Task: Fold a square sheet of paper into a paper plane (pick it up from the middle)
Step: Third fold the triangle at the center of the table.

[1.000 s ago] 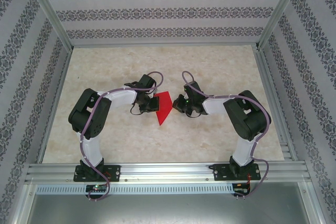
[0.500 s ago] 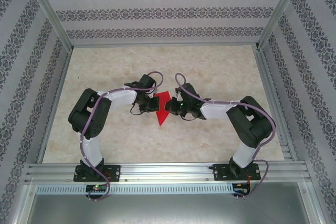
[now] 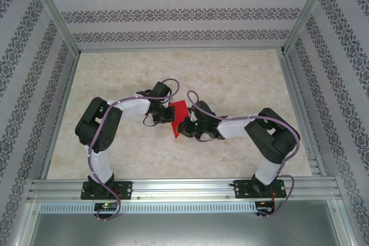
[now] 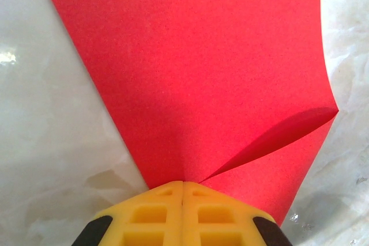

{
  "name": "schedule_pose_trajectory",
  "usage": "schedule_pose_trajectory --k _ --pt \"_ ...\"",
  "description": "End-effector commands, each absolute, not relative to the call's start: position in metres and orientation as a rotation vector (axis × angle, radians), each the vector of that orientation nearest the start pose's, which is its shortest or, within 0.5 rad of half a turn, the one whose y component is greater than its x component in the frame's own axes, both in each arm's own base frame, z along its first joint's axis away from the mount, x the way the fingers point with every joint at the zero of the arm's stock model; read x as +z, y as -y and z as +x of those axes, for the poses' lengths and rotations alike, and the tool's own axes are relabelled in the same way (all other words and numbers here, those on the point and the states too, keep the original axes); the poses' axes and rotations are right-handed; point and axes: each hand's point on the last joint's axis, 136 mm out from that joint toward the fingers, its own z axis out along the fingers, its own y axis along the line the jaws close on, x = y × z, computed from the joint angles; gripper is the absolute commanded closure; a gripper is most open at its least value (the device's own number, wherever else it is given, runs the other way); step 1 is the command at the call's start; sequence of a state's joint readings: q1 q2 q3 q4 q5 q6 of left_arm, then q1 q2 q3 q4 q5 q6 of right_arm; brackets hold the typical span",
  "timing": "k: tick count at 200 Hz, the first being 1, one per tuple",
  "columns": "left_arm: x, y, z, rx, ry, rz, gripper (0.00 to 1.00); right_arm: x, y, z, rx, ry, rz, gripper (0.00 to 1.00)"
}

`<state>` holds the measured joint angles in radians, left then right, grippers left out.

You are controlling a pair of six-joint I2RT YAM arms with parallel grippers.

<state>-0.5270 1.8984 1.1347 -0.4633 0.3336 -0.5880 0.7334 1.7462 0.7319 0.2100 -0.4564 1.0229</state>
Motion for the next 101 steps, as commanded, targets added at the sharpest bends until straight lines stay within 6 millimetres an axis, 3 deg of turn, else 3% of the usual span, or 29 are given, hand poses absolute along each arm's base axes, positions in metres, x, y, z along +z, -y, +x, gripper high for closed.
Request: schedule_pose_trajectory --k 1,101 --pt "-0.041 0.209 0.298 -0.358 -3.074 -0.068 1.0 0.03 -0.337 0.244 1.284 -2.732 0.109 1.0" --pt "-0.044 0.207 0.295 -0.352 -3.079 -0.084 1.0 0.014 -0.34 0.235 1.264 -2.793 0.097 1.0"
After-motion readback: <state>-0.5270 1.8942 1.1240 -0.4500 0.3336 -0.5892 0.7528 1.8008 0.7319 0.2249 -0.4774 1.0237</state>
